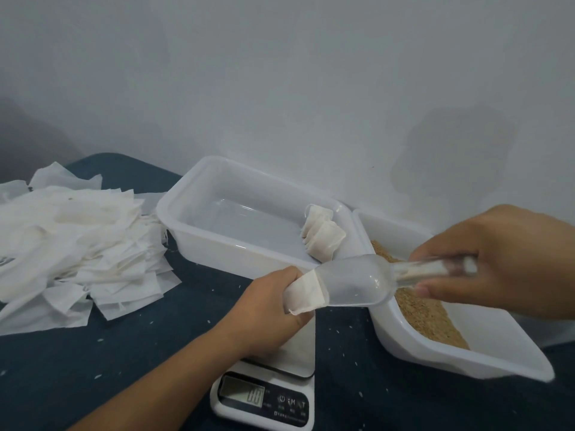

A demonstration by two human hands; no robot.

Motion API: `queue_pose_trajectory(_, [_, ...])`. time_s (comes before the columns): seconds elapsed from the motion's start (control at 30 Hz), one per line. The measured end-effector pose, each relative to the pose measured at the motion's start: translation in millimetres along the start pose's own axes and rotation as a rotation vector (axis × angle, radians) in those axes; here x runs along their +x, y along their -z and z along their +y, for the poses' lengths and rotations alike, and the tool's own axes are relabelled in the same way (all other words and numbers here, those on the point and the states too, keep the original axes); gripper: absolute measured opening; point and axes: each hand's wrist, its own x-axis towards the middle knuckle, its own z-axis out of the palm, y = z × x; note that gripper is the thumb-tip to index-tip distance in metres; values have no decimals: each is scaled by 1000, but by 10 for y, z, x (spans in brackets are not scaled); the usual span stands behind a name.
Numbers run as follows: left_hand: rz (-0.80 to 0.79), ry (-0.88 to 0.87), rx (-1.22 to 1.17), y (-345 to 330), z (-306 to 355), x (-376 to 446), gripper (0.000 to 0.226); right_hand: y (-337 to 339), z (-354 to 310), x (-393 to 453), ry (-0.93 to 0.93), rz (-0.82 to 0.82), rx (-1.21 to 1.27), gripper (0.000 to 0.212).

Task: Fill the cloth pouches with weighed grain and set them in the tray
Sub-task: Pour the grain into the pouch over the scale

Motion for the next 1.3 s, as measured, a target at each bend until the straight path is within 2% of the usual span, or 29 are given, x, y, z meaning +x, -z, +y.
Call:
queue_pose_trajectory(0.1, [11, 35, -42, -3, -2, 5, 20, -2, 68, -29, 14, 42, -24, 37])
queue_pose_trajectory(0.27, [19, 75, -69, 6, 0, 10, 22, -105, 379, -93, -73, 82, 113, 41])
queue_pose_trajectory(0.43, [35, 112, -105, 30, 2, 34, 20, -329, 1077, -226, -389, -34, 317, 50])
queue_pose_trajectory(0.63, [39, 145, -105, 20, 14, 35, 22, -925, 1815, -249, -666, -272, 126, 24])
queue_pose_trajectory(0.77, [46, 141, -100, 19, 1, 31, 21, -1132, 1901, -189, -745, -353, 58, 21])
queue_pose_trajectory(0.9, [46, 127, -101, 1, -7, 25, 18, -1342, 1864, -35, -774, -393, 73, 30])
queue_pose_trajectory(1.03, [52, 115, -109, -8, 11, 15, 18, -1597, 1809, 231, -822, -302, 132, 38])
queue_pose_trajectory(1.13, [64, 104, -117, 1, 29, 6, 17, -1822, 1830, 465, -860, -207, 272, 47])
queue_pose_trajectory(1.3, [56, 85, -132, 10, 63, 10, 19, -2188, 1878, 861, -888, -54, 483, 49])
